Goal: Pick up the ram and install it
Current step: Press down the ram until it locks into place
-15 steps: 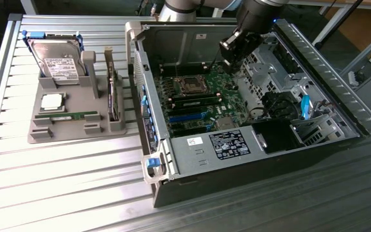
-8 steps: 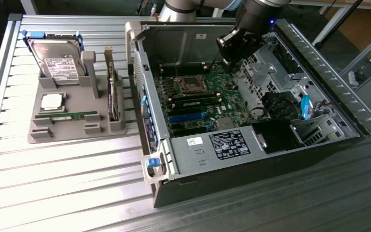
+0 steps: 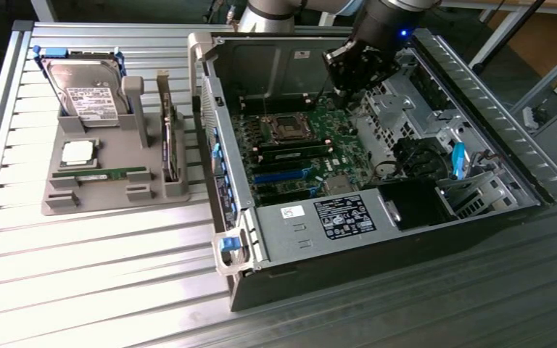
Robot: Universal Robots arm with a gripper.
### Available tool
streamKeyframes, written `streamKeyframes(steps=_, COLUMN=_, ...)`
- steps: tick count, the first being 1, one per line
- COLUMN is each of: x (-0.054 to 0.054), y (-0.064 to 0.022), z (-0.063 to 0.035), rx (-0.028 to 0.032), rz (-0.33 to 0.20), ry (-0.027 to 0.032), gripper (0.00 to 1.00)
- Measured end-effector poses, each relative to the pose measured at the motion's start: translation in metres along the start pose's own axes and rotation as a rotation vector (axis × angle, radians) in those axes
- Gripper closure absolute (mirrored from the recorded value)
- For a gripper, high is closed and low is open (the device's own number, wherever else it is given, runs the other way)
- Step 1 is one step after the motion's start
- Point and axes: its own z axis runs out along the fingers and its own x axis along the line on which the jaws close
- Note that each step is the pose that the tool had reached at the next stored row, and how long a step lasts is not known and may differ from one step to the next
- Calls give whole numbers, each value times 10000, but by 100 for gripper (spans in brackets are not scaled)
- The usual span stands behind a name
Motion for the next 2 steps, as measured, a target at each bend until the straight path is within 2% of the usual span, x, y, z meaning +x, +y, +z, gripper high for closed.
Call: streamKeyframes(steps=2, x=0, y=0, z=0, rx=1, rz=0, ry=0, gripper=91)
